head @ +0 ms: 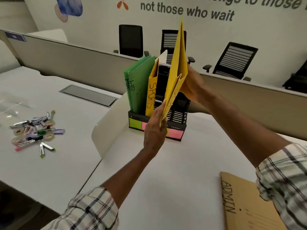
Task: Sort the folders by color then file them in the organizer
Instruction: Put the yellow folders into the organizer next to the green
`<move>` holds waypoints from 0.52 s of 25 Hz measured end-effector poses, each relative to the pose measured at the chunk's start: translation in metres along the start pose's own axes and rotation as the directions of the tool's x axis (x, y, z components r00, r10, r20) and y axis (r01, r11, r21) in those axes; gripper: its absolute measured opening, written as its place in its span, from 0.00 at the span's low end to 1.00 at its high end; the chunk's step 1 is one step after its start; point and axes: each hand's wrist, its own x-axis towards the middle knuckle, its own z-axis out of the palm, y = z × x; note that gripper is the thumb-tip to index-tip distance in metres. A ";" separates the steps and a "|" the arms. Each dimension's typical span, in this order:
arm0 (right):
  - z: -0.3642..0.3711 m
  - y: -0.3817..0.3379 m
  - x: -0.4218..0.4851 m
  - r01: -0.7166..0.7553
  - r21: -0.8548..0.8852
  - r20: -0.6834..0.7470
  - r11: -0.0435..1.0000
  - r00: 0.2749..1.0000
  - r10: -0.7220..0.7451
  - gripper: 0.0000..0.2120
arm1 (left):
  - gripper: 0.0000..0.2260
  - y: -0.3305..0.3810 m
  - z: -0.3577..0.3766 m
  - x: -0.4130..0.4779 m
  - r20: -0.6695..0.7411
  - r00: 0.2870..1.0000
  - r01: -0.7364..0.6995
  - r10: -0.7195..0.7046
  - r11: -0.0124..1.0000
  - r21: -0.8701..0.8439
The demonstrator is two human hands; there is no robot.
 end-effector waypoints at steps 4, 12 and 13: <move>0.026 -0.004 0.026 -0.055 -0.010 0.043 0.998 0.998 0.056 0.27 | 0.21 -0.031 -0.011 0.036 0.000 1.000 -0.011 0.011 0.999 -0.030; 0.065 -0.012 0.055 -0.060 -0.031 0.031 0.998 0.998 0.061 0.33 | 0.18 -0.068 -0.035 0.053 -0.048 0.999 -0.014 0.009 0.995 -0.101; 0.070 -0.010 0.056 -0.072 -0.057 0.032 0.996 0.997 0.073 0.33 | 0.18 -0.071 -0.035 0.050 -0.043 0.999 -0.014 0.009 0.994 -0.108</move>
